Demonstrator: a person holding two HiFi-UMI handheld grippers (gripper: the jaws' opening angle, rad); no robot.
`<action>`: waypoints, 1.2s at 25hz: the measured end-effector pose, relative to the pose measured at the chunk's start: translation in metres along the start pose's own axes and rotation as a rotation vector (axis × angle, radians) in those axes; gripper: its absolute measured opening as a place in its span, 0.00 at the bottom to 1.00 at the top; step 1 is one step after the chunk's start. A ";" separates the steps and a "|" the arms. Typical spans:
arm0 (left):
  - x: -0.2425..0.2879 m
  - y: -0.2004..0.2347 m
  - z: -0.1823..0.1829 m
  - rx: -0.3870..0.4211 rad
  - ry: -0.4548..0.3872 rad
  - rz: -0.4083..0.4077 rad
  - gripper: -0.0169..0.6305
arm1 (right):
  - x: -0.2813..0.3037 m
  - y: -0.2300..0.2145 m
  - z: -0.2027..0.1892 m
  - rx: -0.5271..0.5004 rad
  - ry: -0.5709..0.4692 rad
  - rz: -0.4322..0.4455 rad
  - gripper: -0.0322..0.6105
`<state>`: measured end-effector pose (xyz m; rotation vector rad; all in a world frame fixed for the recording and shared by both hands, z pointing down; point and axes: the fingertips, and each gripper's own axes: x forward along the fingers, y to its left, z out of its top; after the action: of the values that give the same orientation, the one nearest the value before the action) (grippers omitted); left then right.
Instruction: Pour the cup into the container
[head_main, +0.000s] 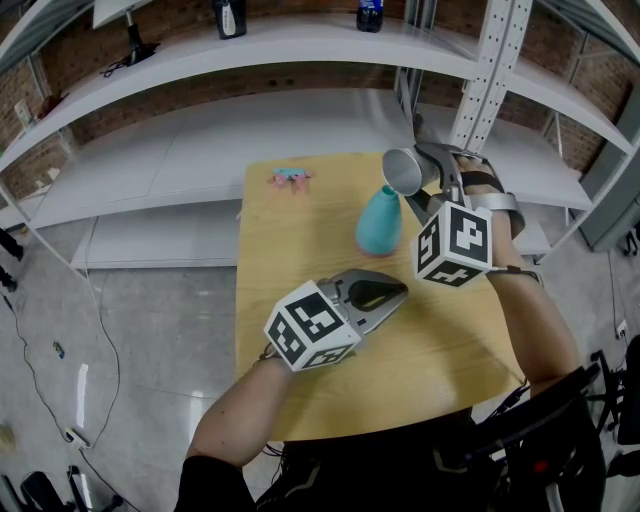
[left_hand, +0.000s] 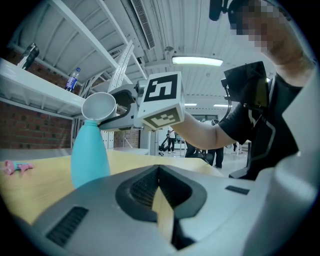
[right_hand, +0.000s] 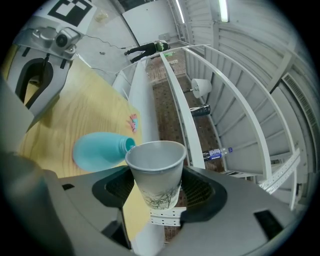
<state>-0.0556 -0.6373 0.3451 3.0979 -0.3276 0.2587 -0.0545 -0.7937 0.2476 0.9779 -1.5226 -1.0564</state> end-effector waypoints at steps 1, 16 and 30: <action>0.000 0.000 0.000 0.000 0.000 -0.001 0.03 | 0.000 0.000 0.000 0.002 0.000 0.000 0.52; -0.001 -0.001 0.000 0.000 0.001 -0.003 0.03 | 0.000 0.003 0.000 0.046 -0.014 -0.001 0.52; -0.002 -0.001 -0.002 0.003 0.002 -0.008 0.03 | -0.005 0.015 -0.026 0.557 -0.146 0.115 0.52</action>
<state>-0.0576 -0.6361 0.3464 3.1014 -0.3151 0.2622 -0.0289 -0.7889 0.2633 1.1853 -2.0270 -0.6379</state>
